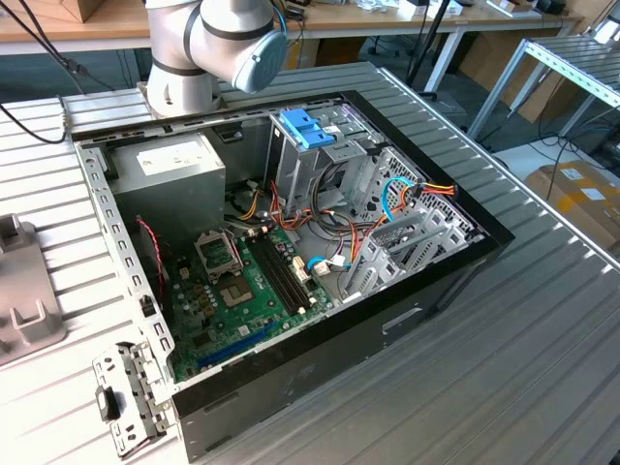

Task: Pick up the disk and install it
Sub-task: 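Pick up the disk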

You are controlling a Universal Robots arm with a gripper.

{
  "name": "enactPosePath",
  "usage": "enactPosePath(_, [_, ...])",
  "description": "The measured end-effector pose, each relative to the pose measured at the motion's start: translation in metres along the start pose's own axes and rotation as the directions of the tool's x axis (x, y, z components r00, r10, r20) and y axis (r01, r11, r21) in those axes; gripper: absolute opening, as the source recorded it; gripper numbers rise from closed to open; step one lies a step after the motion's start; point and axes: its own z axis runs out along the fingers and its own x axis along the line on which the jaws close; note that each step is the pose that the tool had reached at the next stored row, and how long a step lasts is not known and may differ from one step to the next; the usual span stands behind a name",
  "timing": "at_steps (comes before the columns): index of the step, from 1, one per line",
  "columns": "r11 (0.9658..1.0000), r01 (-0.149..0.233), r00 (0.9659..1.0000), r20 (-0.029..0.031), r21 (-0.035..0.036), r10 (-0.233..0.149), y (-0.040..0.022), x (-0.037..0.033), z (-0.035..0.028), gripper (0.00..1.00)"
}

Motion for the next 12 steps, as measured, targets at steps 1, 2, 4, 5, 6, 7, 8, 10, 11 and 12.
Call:
enactPosePath(1, [1.0000,0.005,1.0000,-0.0002,-0.0002,-0.005,0.0000,0.0000,0.0000,0.11])
enactPosePath(2, [0.9999,0.012,0.9999,-0.0005,-0.0003,-0.012,0.0000,0.0000,0.0000,0.11])
enactPosePath(4, [0.9996,0.027,0.9996,-0.0012,-0.0007,-0.027,0.0000,0.0000,0.0000,0.11])
enactPosePath(5, [0.9994,0.034,0.9994,-0.0014,-0.0008,-0.034,0.0000,0.0000,0.0000,0.11])
enactPosePath(6, [0.9993,0.038,0.9993,-0.0017,-0.0009,-0.038,0.0000,0.0000,0.0000,0.11])
enactPosePath(7, [0.9988,0.049,0.9988,-0.0022,-0.0013,-0.049,0.0000,0.0000,0.0000,0.11])
enactPosePath(8, [0.9984,0.056,0.9984,-0.0024,-0.0014,-0.056,0.0000,0.0000,0.0000,0.11])
enactPosePath(10, [0.9978,0.066,0.9978,-0.0028,-0.0017,-0.066,0.0000,0.0000,0.0000,0.11])
enactPosePath(11, [0.9975,0.071,0.9975,-0.0031,-0.0018,-0.071,0.0000,0.0000,0.0000,0.11])
enactPosePath(12, [0.9971,0.077,0.9971,-0.0033,-0.0020,-0.077,0.0000,0.0000,0.0000,0.11])
